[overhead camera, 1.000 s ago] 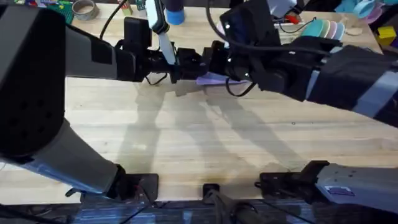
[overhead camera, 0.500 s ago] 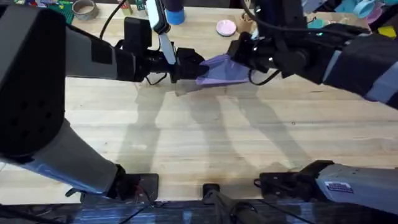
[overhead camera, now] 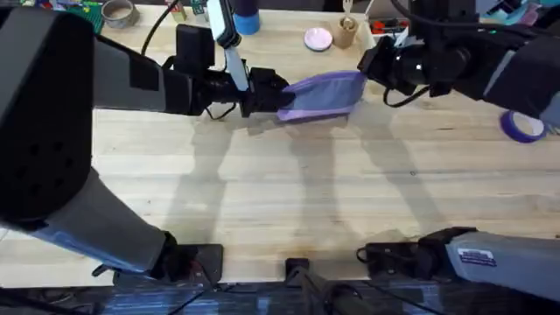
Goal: Unzip the bag, pick up the pens from the table one at a time and place them inside, then zip the bag closed.
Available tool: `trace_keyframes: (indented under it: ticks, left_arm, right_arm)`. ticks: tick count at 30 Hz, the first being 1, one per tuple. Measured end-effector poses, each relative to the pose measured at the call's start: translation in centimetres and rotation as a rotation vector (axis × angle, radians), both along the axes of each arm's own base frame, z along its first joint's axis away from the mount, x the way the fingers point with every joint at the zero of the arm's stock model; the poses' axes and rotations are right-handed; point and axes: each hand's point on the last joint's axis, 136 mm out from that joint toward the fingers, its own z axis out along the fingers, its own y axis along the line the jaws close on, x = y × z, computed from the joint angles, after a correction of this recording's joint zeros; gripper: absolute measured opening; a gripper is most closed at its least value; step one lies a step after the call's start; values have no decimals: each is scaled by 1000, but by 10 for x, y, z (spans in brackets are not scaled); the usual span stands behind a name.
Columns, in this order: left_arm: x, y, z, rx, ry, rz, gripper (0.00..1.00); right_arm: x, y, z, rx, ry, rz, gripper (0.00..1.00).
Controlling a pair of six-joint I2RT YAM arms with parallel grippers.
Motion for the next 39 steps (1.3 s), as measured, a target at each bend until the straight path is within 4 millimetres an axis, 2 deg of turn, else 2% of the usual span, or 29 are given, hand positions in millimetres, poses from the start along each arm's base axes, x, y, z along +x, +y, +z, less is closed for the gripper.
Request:
trace_keyframes:
  ticks: [7, 12, 13, 14, 17, 22, 23, 25, 30, 33, 35, 39]
  left_arm:
    - [0, 0, 0, 0, 1, 0, 44]
    - [-1, -1, 0, 0, 0, -4, 44]
    - [-1, -2, 0, 0, 1, -6, 43]
    - [-2, -3, 0, -1, 0, -8, 43]
    - [-2, -3, 0, 0, 1, -8, 44]
    - [-2, -3, 0, 0, 1, -7, 44]
    - [-2, -2, 0, 0, 1, -7, 44]
    - [-2, -2, -1, 1, 4, -5, 44]
    - [-1, -1, -1, 2, 7, -2, 44]
    - [-1, -1, -1, 2, 7, -2, 44]
    - [-1, -1, -1, 2, 7, -2, 44]
    - [-1, -1, -1, 2, 7, -2, 44]
  right_arm:
    - [-6, -11, -17, -33, 69, -15, 30]
    - [-4, -22, -44, -42, 139, -42, 32]
    - [-3, -35, -66, -45, 203, -76, 32]
    - [-3, -36, -71, -41, 213, -77, 32]
    - [1, -35, -75, -38, 208, -76, 32]
    - [7, -34, -68, -33, 170, -77, 35]
    - [8, -35, -64, -33, 159, -81, 86]
    - [10, -43, -51, -50, 121, -102, 266]
    - [6, -57, -3, -79, 12, -125, 575]
    - [-7, -52, 25, -118, -35, -69, 949]
    - [-17, -47, 37, -141, -46, -27, 990]
    - [-35, -37, 51, -173, -53, 43, 996]
